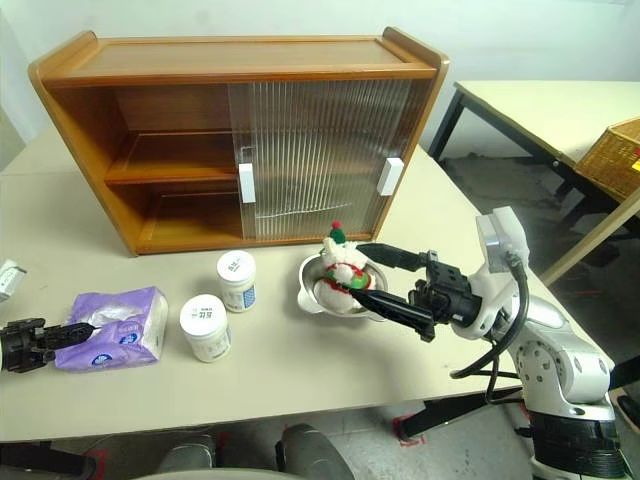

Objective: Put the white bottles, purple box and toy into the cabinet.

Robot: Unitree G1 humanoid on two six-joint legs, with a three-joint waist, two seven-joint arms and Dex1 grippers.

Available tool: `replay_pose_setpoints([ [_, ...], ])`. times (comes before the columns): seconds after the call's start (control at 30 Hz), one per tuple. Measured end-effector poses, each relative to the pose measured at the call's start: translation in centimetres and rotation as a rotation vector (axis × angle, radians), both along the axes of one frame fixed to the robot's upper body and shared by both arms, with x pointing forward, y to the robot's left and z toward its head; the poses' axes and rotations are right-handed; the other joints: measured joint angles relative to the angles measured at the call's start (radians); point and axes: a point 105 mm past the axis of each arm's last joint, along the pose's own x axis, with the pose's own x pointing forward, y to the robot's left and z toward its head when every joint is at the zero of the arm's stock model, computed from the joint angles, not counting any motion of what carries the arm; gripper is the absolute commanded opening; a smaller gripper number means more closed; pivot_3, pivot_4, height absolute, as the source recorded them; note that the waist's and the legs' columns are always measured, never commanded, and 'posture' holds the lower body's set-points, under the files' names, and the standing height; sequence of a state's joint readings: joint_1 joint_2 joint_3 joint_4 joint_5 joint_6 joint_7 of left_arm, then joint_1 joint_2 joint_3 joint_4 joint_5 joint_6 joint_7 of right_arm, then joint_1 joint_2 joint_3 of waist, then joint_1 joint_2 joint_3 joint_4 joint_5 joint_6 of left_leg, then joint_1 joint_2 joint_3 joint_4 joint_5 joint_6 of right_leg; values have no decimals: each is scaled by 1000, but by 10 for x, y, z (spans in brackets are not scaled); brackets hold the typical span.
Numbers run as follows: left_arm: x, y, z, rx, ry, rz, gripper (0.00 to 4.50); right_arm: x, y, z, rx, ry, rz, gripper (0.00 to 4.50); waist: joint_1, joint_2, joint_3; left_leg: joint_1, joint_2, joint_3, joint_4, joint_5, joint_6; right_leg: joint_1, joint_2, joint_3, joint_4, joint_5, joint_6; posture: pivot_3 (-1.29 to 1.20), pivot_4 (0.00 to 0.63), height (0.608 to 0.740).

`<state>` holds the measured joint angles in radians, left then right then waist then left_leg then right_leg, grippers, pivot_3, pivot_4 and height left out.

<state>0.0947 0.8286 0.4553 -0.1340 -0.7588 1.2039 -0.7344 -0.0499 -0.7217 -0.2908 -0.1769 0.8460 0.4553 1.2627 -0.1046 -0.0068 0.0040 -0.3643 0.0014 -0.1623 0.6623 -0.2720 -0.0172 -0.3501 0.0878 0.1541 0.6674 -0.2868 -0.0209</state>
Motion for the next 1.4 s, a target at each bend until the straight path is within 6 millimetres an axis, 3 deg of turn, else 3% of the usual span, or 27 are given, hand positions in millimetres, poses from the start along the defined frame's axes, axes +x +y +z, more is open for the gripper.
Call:
replay_pose_setpoints([
  [0.03,0,-1,0,-13,-5,4,30,0,0,0,0,1,0,4500,1,0,0,0,0,0,0,0,0,0,0,0,0,0,0,-145,0,740],
  [0.2,5,-11,11,-133,-90,48,12,1,-2,-1,2,0,-2,4500,3,-2,1,0,1,2,0,0,0,0,1,0,0,0,0,-131,0,740],
  [0.37,25,-18,49,-235,-271,90,12,2,-4,-1,3,-2,0,4500,12,-3,1,4,2,2,0,1,-1,4,2,1,0,0,1,-117,0,740],
  [0.47,36,-28,66,-290,-351,116,12,3,-3,1,6,-16,14,4500,17,-4,2,14,1,4,0,1,-1,14,5,1,0,-5,10,-111,0,740],
  [0.73,55,-54,85,-383,-446,192,12,2,6,8,136,-39,26,4500,23,-9,5,22,0,6,1,1,0,22,5,1,-1,-6,13,-100,0,740],
  [1.0,81,-49,99,-391,-521,429,12,4,11,15,167,-55,14,4500,31,-20,12,31,-4,9,0,0,1,32,4,1,-1,-9,18,-86,0,740],
  [1.27,96,-98,114,-476,-545,469,12,5,12,13,163,-48,15,4500,43,-29,18,30,-12,9,1,-2,6,35,-1,3,-2,-13,26,-84,0,740],
  [1.4,103,-113,133,-490,-585,464,12,5,11,12,160,-45,14,4500,46,-30,19,30,-13,9,2,-2,7,35,-1,4,-2,-15,29,-81,0,740],
])
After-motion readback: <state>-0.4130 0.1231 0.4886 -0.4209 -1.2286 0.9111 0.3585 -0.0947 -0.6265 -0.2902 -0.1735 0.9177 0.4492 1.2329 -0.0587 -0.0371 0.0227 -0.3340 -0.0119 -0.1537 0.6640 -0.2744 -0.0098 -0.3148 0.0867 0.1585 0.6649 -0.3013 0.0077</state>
